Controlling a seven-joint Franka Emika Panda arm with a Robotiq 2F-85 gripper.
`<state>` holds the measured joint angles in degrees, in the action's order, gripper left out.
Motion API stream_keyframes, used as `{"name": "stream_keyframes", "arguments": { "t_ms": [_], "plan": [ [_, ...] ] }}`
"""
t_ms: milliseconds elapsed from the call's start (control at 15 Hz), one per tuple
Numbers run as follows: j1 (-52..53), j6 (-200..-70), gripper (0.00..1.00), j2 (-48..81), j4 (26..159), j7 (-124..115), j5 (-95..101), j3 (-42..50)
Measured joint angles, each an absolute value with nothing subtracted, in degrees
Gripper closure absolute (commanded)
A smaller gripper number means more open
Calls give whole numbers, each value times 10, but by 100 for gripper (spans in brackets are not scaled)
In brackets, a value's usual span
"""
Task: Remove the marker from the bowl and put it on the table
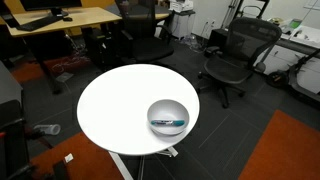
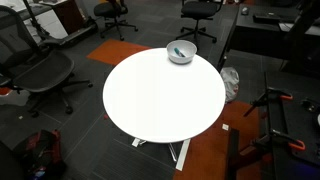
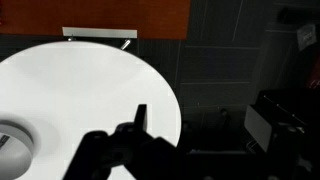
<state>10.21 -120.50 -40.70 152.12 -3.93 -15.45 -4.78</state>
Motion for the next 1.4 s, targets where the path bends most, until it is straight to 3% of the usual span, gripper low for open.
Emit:
{"name": "stream_keyframes", "arguments": {
  "t_ms": [1400],
  "plan": [
    [58,-1208,0,-388,1496,-37,-147,-12]
  ]
}}
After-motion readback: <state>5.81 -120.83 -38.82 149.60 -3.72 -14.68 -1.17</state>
